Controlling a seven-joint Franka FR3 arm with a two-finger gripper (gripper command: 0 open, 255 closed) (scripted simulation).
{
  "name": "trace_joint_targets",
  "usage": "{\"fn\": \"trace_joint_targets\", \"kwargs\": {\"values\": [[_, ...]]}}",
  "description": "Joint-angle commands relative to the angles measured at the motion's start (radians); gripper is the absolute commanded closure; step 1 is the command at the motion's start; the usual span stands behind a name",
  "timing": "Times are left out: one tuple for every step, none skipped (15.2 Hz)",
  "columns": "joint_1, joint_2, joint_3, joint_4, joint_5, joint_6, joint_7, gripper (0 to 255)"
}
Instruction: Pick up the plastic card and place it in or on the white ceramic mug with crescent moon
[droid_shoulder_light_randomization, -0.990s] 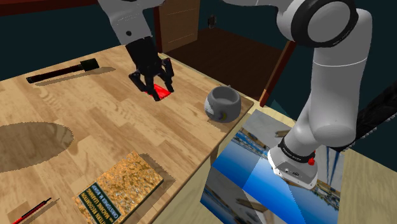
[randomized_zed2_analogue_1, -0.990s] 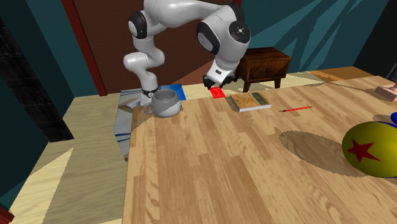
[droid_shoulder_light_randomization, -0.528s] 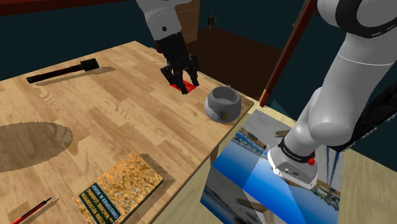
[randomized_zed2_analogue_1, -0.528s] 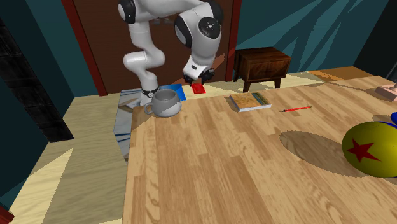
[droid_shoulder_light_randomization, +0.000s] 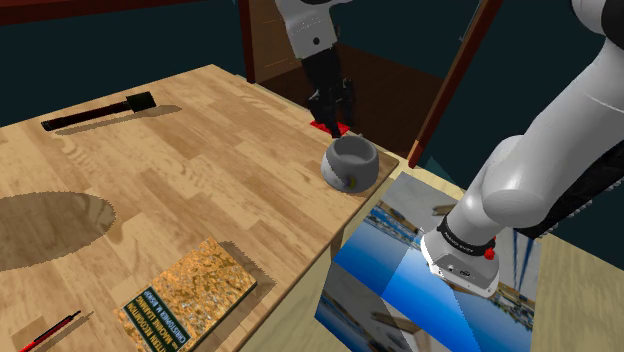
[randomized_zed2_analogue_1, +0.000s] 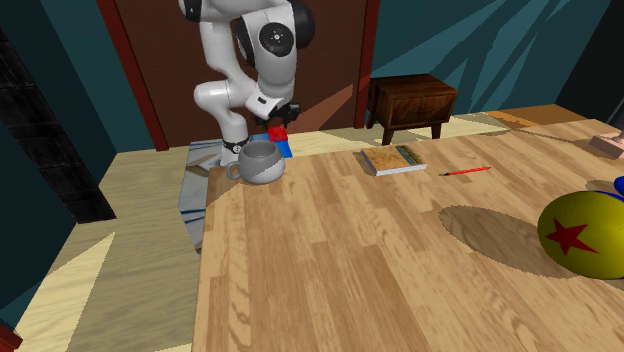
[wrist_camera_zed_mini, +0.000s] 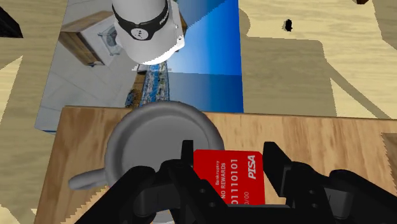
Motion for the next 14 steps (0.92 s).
{"fn": "trace_joint_targets", "kwargs": {"values": [[-0.017,-0.062,-0.021,-0.068,-0.013,0.001,-0.043,255],[-0.025,-0.089,-0.032,-0.096,-0.022,-0.001,-0.065,255],[-0.034,-0.116,-0.044,-0.123,-0.032,-0.004,-0.087,255],[-0.042,-0.143,-0.057,-0.148,-0.042,-0.006,-0.108,255],[-0.05,-0.168,-0.07,-0.173,-0.054,-0.009,-0.13,255],[-0.057,-0.189,-0.081,-0.193,-0.065,-0.012,-0.148,255],[-0.057,-0.188,-0.081,-0.205,-0.065,0.001,-0.149,255],[-0.057,-0.186,-0.08,-0.217,-0.065,0.015,-0.149,255],[-0.056,-0.185,-0.08,-0.229,-0.065,0.028,-0.15,255],[-0.056,-0.182,-0.079,-0.24,-0.065,0.042,-0.151,255],[-0.056,-0.18,-0.079,-0.251,-0.065,0.056,-0.152,255],[-0.056,-0.178,-0.078,-0.262,-0.065,0.069,-0.152,255],[-0.056,-0.175,-0.078,-0.273,-0.065,0.083,-0.153,255],[-0.056,-0.172,-0.077,-0.284,-0.065,0.096,-0.153,255]]}}
